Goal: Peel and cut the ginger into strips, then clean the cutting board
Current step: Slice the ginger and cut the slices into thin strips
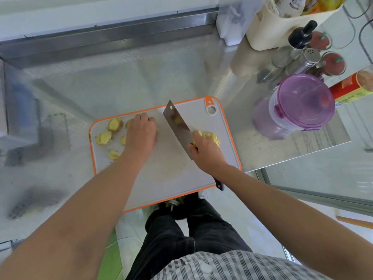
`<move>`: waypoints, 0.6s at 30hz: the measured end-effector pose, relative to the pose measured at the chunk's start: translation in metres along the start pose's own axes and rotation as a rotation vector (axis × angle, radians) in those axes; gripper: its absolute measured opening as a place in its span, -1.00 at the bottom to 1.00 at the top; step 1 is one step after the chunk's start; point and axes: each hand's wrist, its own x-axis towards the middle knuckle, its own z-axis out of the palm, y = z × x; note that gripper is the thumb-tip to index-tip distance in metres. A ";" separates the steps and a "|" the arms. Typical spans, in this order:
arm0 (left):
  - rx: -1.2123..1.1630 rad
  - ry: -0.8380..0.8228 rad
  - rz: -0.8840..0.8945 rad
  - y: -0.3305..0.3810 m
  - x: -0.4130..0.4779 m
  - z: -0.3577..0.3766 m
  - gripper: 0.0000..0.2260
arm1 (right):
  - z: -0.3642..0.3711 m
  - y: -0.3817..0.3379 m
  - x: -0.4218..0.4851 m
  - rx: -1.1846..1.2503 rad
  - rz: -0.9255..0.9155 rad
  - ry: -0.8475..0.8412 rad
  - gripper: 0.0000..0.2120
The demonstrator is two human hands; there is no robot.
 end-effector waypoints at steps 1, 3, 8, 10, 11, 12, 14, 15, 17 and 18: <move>-0.030 0.001 -0.015 0.003 -0.002 -0.002 -0.73 | 0.000 -0.001 -0.001 0.005 -0.003 0.000 -0.81; -0.122 0.010 -0.055 0.011 -0.009 -0.003 -0.73 | 0.000 -0.003 -0.003 0.002 -0.011 -0.001 -0.80; -0.263 0.039 -0.108 0.031 -0.045 0.011 -0.74 | 0.006 -0.007 -0.016 -0.150 -0.081 -0.041 -0.79; -0.299 0.068 -0.125 0.037 -0.061 0.021 -0.74 | 0.011 -0.007 -0.024 -0.224 -0.122 -0.079 -0.82; -0.306 0.081 -0.135 0.041 -0.069 0.025 -0.74 | 0.013 -0.008 -0.029 -0.252 -0.137 -0.096 -0.83; -0.315 0.089 -0.148 0.043 -0.077 0.028 -0.74 | 0.016 -0.008 -0.033 -0.273 -0.149 -0.106 -0.85; -0.348 0.095 -0.178 0.048 -0.088 0.032 -0.75 | 0.022 -0.008 -0.042 -0.306 -0.173 -0.114 -0.85; -0.363 0.098 -0.184 0.050 -0.092 0.033 -0.75 | 0.024 -0.007 -0.045 -0.321 -0.183 -0.116 -0.86; -0.373 0.114 -0.171 0.052 -0.100 0.034 -0.75 | 0.026 -0.007 -0.052 -0.328 -0.177 -0.109 -0.87; -0.378 0.126 -0.162 0.053 -0.102 0.034 -0.74 | 0.026 -0.006 -0.054 -0.324 -0.166 -0.101 -0.88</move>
